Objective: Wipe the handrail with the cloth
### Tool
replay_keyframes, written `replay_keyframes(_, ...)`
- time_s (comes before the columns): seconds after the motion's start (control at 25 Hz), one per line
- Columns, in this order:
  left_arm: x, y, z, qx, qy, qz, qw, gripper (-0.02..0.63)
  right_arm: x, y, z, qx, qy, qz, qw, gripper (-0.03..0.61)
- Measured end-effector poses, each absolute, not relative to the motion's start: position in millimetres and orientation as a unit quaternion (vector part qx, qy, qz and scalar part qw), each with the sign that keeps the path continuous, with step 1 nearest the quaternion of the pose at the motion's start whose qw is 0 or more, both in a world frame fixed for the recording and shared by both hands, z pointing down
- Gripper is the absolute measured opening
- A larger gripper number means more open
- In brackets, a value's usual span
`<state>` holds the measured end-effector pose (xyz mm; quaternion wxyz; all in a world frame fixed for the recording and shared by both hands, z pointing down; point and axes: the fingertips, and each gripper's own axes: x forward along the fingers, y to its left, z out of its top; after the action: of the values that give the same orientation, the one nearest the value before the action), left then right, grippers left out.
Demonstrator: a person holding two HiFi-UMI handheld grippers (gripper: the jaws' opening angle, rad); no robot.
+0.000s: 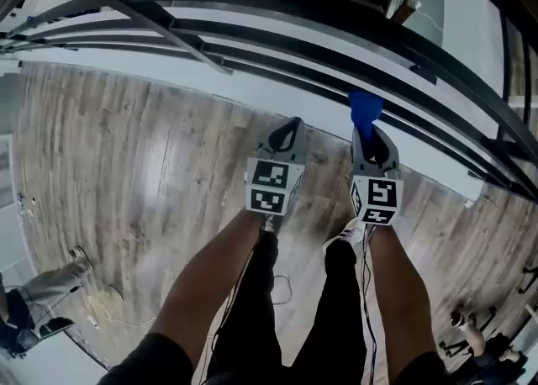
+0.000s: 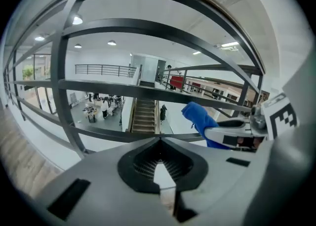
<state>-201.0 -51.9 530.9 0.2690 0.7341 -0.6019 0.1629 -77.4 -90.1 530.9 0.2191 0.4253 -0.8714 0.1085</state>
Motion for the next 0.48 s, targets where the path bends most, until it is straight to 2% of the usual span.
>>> replay_keyframes(0.12,-277,-44,539,0.723,-0.619,0.158,0.262,0.005,-160,-85,556,0.400,-0.882,0.122,0.216,0.104)
replay_keyframes(0.28,-376,-43,555,0.695,-0.646,0.129,0.290,0.004,-252,-94,589,0.387,-0.885,0.135,0.221,0.104)
replay_keyframes(0.48,-499,-28,560,0.661,-0.683,0.132,0.282,0.004,-358,-118,597,0.390,-0.884,0.137,0.217,0.104)
